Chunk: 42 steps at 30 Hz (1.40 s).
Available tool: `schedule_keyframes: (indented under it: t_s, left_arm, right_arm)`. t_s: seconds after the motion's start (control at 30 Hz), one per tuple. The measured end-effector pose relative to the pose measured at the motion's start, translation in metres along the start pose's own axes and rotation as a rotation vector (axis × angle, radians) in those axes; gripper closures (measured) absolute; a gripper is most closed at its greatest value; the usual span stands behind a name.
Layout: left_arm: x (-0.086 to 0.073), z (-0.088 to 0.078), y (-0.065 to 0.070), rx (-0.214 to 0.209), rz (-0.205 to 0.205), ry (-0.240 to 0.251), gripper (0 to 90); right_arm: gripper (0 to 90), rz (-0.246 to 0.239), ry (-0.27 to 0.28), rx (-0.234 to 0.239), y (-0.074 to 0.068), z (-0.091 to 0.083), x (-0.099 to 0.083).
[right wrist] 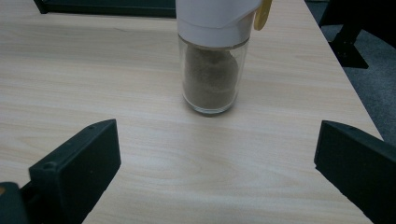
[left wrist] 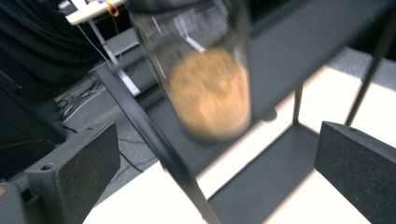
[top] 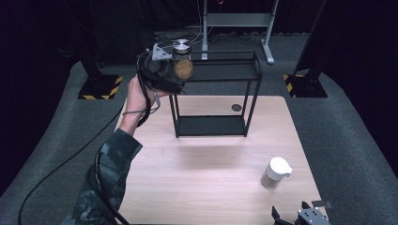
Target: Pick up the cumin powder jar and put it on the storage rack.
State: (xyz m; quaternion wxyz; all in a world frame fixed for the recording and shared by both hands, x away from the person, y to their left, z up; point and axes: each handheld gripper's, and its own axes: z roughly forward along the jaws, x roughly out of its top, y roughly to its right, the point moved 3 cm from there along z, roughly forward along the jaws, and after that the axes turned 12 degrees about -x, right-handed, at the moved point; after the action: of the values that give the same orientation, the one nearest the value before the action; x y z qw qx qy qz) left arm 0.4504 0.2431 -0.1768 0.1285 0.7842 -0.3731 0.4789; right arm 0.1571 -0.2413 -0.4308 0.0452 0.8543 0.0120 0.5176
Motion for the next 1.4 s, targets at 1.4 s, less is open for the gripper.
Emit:
schedule_keyframes:
  t_s: [1.4]
  left_arm:
    - [-0.298, 0.025, 0.084, -0.076, -0.304, -0.168, 0.1]
  right_arm:
    - [0.0, -0.022, -0.020, -0.019, -0.008, 0.007, -0.001]
